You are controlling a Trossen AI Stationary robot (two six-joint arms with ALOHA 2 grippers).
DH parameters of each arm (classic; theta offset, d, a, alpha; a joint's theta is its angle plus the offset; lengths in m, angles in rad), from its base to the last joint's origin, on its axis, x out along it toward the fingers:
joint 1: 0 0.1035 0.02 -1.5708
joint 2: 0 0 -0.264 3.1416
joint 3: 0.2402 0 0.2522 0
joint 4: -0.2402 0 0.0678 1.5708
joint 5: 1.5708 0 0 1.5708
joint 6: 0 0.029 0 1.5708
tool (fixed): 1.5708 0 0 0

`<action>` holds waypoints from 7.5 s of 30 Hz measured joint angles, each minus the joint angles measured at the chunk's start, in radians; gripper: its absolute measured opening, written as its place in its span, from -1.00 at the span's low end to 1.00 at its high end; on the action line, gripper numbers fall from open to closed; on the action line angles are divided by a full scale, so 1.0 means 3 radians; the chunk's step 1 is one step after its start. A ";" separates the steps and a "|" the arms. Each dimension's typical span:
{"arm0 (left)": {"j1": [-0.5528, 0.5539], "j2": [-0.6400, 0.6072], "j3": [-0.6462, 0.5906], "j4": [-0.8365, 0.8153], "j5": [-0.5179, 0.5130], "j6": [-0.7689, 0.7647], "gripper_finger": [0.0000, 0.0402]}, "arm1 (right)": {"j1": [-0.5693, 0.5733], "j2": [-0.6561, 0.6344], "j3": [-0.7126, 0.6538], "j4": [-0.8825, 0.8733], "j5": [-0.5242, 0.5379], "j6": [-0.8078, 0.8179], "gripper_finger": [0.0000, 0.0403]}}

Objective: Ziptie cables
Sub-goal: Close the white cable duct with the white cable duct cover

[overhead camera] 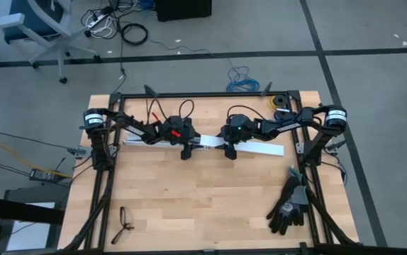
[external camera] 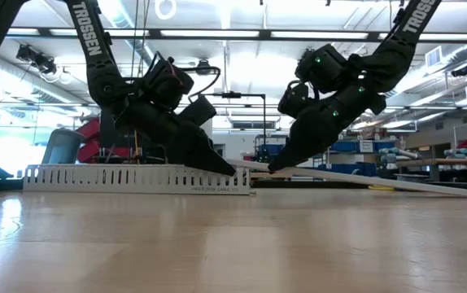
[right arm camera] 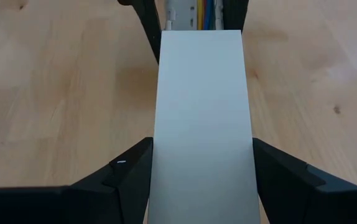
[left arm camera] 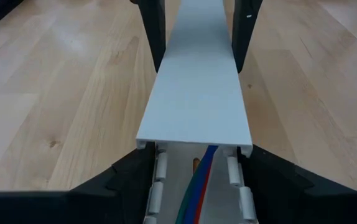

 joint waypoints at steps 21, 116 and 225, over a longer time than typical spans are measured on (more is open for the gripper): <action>0.0000 0.0000 0.0000 0.0007 -0.0005 0.0005 0.14 | -0.0005 0.0004 -0.0004 0.0001 -0.0040 0.0037 0.19; -0.0009 -0.0271 -0.0175 -0.0396 -0.0001 -0.0137 0.49 | 0.0072 -0.0263 -0.0006 0.0511 -0.0001 0.0214 -0.67; -0.0022 -0.0043 -0.0319 0.0312 -0.0061 -0.0290 0.14 | 0.0207 0.0147 0.1109 -0.1312 0.0172 0.0343 -1.00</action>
